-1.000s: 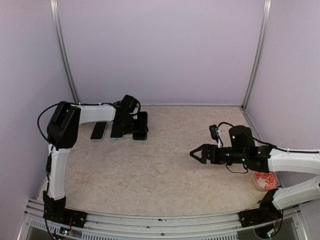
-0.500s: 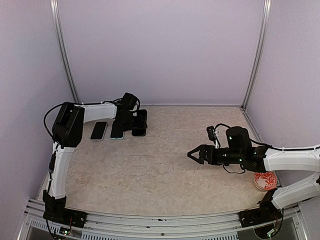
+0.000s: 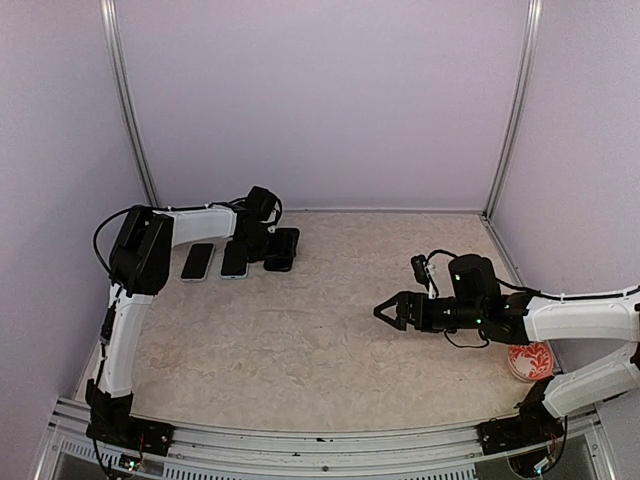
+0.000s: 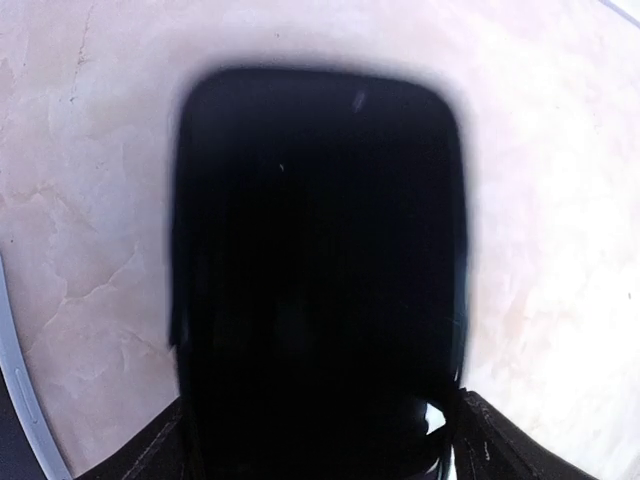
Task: Put the phone into the phone case
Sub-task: Place the phone with the phone case at the center of the board.
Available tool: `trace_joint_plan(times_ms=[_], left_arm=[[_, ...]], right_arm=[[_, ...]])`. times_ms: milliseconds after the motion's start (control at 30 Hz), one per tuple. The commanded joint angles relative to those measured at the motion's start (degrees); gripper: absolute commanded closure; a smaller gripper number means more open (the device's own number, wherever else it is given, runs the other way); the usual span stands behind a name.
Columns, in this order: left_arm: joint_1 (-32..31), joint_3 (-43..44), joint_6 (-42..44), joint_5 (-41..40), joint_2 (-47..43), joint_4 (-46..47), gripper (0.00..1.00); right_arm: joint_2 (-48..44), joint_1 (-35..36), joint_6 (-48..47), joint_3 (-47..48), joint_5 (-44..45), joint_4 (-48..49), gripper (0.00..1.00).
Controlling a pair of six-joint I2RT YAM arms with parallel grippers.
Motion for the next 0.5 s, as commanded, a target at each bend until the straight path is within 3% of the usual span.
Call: trace_joint_plan(times_ms=[0,300,467], left_arm=[[0.81,0.43,-2.19,-0.3,2.84,-2.32,0.15],[1.07,0.23,-5.97,-0.87,1.98,-3.08,0.05],[1.08,-3.01,-7.32,-1.36,-2.89,-1.25,0.01]], right_arm=[[0.25,-0.57,0.26,1.09,-0.29,1.39,0.01],[-0.32,-0.57,-0.17,1.54,0.35,0.49,0.01],[-0.69,-0.6,-1.12,2.46,1.55,-1.21,0.01]])
